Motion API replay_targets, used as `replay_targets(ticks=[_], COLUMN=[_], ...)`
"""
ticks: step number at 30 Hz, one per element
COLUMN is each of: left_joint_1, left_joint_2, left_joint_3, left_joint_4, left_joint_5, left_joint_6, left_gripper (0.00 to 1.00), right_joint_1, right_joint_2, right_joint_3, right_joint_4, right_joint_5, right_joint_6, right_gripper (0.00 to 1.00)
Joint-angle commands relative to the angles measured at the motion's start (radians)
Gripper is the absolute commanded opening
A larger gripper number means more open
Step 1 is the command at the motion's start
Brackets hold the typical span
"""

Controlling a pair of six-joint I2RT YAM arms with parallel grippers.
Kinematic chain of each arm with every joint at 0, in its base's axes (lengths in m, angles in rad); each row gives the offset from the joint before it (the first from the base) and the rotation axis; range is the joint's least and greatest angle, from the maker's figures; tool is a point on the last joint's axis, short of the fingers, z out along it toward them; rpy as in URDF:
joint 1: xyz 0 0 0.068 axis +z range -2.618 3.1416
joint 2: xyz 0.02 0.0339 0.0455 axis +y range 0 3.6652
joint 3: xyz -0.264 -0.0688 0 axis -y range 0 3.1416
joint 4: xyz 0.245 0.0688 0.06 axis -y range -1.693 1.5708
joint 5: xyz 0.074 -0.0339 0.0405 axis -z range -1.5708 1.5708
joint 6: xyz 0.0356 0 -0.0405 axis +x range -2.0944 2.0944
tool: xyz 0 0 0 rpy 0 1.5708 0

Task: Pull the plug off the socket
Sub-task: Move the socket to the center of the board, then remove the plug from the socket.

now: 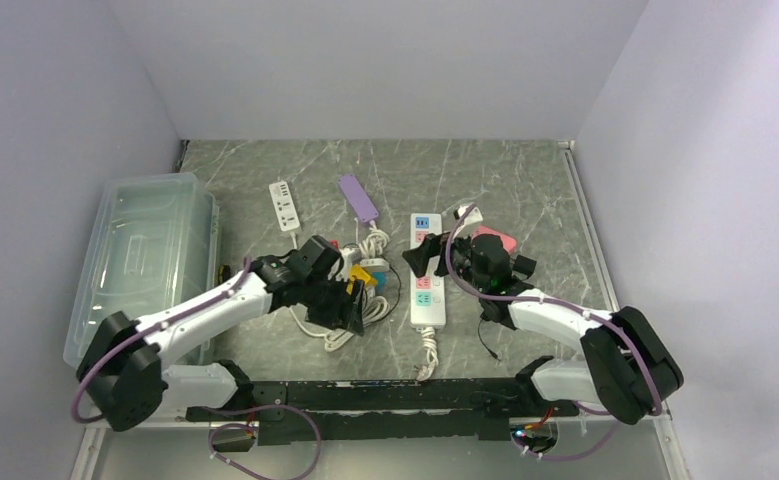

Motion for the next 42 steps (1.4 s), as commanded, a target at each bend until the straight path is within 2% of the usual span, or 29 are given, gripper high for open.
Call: replay_targets(ticks=[1, 3, 5, 10, 13, 19, 24, 27, 31, 37, 42], left_joint_1=[0.003, 0.023, 0.069, 0.303, 0.351, 0.353, 0.349, 0.348, 0.333, 0.263, 0.237], left_joint_2=[-0.094, -0.093, -0.079, 0.011, 0.096, 0.238, 0.319, 0.329, 0.355, 0.415, 0.446], left_joint_3=[0.127, 0.202, 0.263, 0.302, 0.309, 0.329, 0.335, 0.318, 0.314, 0.349, 0.36], left_joint_4=[-0.098, -0.138, -0.155, -0.081, -0.036, 0.048, 0.051, 0.076, 0.108, 0.105, 0.097], left_joint_5=[-0.064, -0.085, -0.066, 0.149, 0.208, 0.323, 0.263, 0.221, 0.236, 0.179, 0.151], left_joint_6=[-0.029, 0.01, 0.057, 0.163, 0.231, 0.318, 0.385, 0.398, 0.408, 0.434, 0.442], left_gripper=[0.85, 0.94, 0.98, 0.98, 0.96, 0.96, 0.99, 1.0, 1.0, 1.0, 1.0], right_joint_1=[0.0, 0.0, 0.0, 0.013, 0.029, 0.065, 0.094, 0.098, 0.099, 0.097, 0.095], right_joint_2=[0.024, 0.032, 0.046, 0.09, 0.122, 0.165, 0.213, 0.246, 0.284, 0.291, 0.27], right_joint_3=[0.006, 0.012, 0.027, 0.064, 0.082, 0.107, 0.143, 0.172, 0.211, 0.221, 0.213], right_joint_4=[0.148, 0.151, 0.141, 0.116, 0.103, 0.093, 0.061, 0.038, 0.002, -0.036, -0.043], right_joint_5=[-0.242, -0.285, -0.324, -0.39, -0.393, -0.381, -0.343, -0.299, -0.228, -0.011, 0.061], right_joint_6=[-0.032, -0.041, -0.048, -0.067, -0.071, -0.091, -0.111, -0.113, -0.11, -0.074, -0.046], right_gripper=[1.0, 1.0, 1.0, 0.99, 0.98, 0.99, 0.99, 0.95, 0.9, 0.88, 0.88])
